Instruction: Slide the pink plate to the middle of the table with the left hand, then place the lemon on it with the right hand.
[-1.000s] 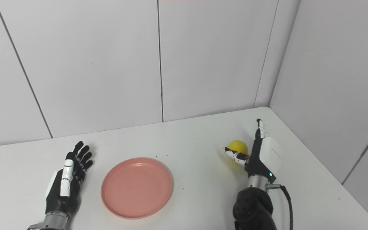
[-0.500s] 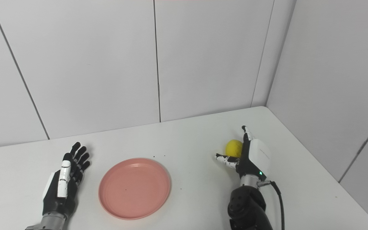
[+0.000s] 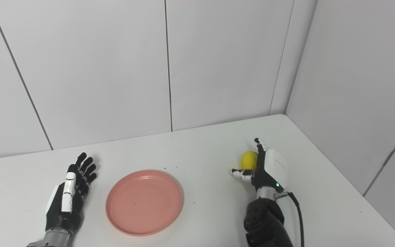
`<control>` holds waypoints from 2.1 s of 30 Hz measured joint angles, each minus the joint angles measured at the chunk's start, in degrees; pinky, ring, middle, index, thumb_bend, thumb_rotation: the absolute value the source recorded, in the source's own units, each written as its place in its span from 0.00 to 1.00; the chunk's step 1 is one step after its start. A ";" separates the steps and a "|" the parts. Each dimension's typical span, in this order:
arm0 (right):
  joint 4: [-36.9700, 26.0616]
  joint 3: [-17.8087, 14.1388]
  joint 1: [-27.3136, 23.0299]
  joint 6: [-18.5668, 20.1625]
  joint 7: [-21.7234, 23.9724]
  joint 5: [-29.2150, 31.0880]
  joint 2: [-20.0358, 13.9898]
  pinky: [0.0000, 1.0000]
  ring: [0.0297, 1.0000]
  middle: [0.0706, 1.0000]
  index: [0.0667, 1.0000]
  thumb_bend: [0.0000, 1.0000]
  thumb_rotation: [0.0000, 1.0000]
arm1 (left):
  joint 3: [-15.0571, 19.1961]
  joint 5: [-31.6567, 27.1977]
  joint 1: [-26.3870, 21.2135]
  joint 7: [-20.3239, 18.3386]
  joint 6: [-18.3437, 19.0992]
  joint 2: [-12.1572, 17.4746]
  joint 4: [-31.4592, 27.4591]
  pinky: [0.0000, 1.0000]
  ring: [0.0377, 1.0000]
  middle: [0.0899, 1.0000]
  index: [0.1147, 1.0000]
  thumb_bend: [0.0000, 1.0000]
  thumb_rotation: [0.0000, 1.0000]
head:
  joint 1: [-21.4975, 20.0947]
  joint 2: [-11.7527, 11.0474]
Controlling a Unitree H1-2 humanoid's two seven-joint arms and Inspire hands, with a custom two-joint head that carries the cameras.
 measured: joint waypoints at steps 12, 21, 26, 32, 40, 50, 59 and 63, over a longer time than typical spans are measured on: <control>-1.46 -3.56 0.46 0.33 1.73 -3.73 3.50 0.30 0.41 0.50 0.58 0.49 0.00 | 0.04 -0.13 0.00 -0.01 -0.01 -0.05 -0.01 0.96 0.95 0.95 0.94 0.60 1.00 | 0.53 0.44; -2.19 -5.85 0.43 0.39 2.07 -5.87 5.16 0.24 0.35 0.42 0.49 0.51 0.00 | -0.05 0.34 -0.02 0.00 -0.03 -0.05 -0.01 0.96 0.95 0.96 0.95 0.58 1.00 | 0.53 0.44; -2.20 -5.04 0.50 0.28 -0.15 -4.03 5.22 0.24 0.35 0.43 0.49 0.51 0.00 | -0.05 0.38 -0.03 0.00 -0.03 -0.05 0.03 0.95 0.95 0.95 0.94 0.58 1.00 | 0.62 0.35; -2.73 -3.55 0.74 -1.30 -3.89 -2.14 5.27 0.24 0.34 0.42 0.50 0.51 0.00 | -0.06 0.39 -0.04 0.01 -0.03 -0.06 0.01 0.95 0.95 0.95 0.94 0.58 1.00 | 1.14 0.44; -5.85 0.18 0.83 -5.90 -6.66 -0.29 5.97 0.12 0.38 0.45 0.45 0.51 0.00 | -0.69 1.81 0.43 0.39 -0.01 0.00 -0.89 0.94 0.94 0.95 0.94 0.56 1.00 | 2.11 1.32; -7.12 8.34 0.83 -11.72 -5.44 2.17 8.72 0.09 0.13 0.43 0.45 0.52 0.00 | -1.36 3.95 1.56 1.25 1.06 -0.09 -2.76 0.93 0.93 0.94 0.93 0.55 1.00 | 7.20 2.37; -6.82 16.10 0.86 -15.16 -1.72 2.45 9.91 0.20 0.28 0.40 0.47 0.52 0.00 | -2.94 6.40 2.58 1.82 3.84 -0.26 -4.51 0.93 0.95 0.96 0.96 0.54 1.00 | 12.47 3.43; -6.73 19.25 0.87 -15.32 -0.40 0.31 9.50 0.25 0.33 0.44 0.46 0.51 0.00 | -3.76 7.83 2.86 2.38 4.44 -0.25 -5.00 0.94 0.96 0.96 0.97 0.54 1.00 | 14.77 3.52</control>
